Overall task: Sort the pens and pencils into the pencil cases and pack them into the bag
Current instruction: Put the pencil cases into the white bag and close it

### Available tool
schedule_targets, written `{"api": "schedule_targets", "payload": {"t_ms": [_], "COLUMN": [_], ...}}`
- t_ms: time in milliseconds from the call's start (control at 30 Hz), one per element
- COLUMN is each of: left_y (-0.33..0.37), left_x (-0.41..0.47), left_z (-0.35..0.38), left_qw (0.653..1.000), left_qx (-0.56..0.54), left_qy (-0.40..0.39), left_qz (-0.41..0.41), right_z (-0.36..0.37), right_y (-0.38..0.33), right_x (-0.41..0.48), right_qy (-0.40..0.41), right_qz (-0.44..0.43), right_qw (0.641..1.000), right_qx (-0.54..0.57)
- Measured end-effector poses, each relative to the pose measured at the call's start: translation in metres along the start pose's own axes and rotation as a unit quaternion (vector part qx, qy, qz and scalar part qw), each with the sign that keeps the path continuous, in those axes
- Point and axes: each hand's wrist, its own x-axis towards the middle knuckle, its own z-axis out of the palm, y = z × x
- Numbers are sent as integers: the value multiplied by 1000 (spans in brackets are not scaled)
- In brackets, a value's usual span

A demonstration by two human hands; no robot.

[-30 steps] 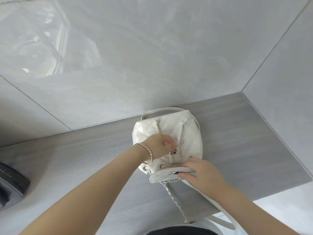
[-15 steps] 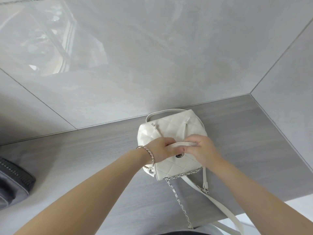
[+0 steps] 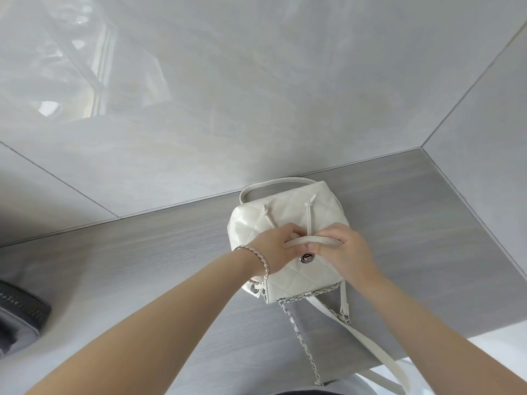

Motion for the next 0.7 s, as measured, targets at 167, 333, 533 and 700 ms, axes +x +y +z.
{"api": "schedule_targets", "payload": {"t_ms": [167, 333, 533, 700], "left_y": [4, 2, 10, 8], "left_x": [4, 16, 18, 14], "left_z": [11, 13, 4, 3], "left_qw": [998, 985, 978, 975], "left_qx": [-28, -106, -133, -146], "left_qy": [43, 98, 102, 114], "left_qz": [-20, -90, -122, -120], "right_z": [1, 3, 18, 30], "right_y": [3, 5, 16, 23], "right_x": [3, 12, 4, -19], "right_qy": [-1, 3, 140, 151], "right_qz": [22, 34, -155, -296], "right_qw": [999, 999, 962, 905], "right_qx": [24, 41, -178, -265]}}
